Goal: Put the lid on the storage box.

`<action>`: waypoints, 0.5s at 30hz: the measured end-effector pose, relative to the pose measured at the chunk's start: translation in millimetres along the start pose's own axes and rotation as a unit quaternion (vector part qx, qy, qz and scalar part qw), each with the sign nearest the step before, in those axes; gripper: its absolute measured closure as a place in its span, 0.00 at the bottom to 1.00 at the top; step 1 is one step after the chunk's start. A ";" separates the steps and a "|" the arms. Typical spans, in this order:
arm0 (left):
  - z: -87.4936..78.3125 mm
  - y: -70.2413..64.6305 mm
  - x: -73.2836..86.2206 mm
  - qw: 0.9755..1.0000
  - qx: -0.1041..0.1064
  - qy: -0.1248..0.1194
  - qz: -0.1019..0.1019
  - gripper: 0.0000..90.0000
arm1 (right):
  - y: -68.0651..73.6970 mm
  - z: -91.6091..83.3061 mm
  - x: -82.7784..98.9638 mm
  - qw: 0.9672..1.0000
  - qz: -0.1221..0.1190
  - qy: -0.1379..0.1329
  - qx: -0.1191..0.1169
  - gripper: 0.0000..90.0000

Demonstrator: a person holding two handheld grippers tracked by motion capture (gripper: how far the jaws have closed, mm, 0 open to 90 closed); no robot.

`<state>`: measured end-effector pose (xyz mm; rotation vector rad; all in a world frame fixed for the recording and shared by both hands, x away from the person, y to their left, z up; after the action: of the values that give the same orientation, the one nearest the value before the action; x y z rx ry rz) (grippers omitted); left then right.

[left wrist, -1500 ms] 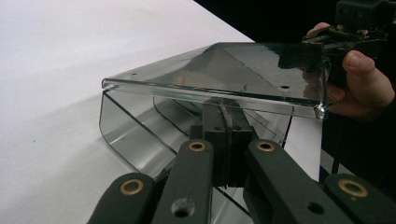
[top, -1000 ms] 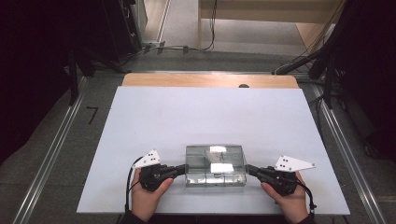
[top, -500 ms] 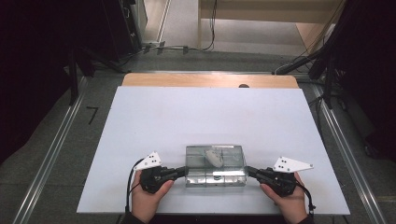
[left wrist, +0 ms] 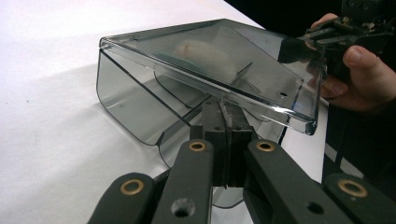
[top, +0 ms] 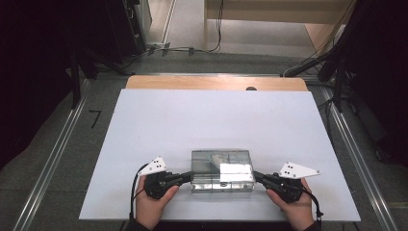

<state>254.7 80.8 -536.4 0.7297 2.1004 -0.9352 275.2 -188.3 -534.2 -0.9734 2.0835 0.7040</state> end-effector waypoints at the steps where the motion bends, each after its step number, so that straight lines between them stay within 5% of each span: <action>1: -0.1 0.1 0.1 1.000 -0.001 0.000 0.001 1.00 | 0.1 0.1 -0.1 1.000 0.000 -0.001 0.000 0.97; 15: -3.0 2.7 -0.4 0.999 -0.028 0.005 0.018 1.00 | -0.8 -0.1 -0.2 1.000 -0.006 -0.001 0.012 0.97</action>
<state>255.8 84.7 -535.7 0.7431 2.1059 -0.8519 275.9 -188.7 -534.1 -0.9712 2.0784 0.6728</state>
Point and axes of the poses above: each handheld gripper's, and its own axes: z roughly forward along the jaws, x roughly out of its underside, y roughly to its left, the point moved 8 cm from there along z, roughly forward along the jaws, and after that the axes turned 8 degrees about y, right-handed, at the moved point
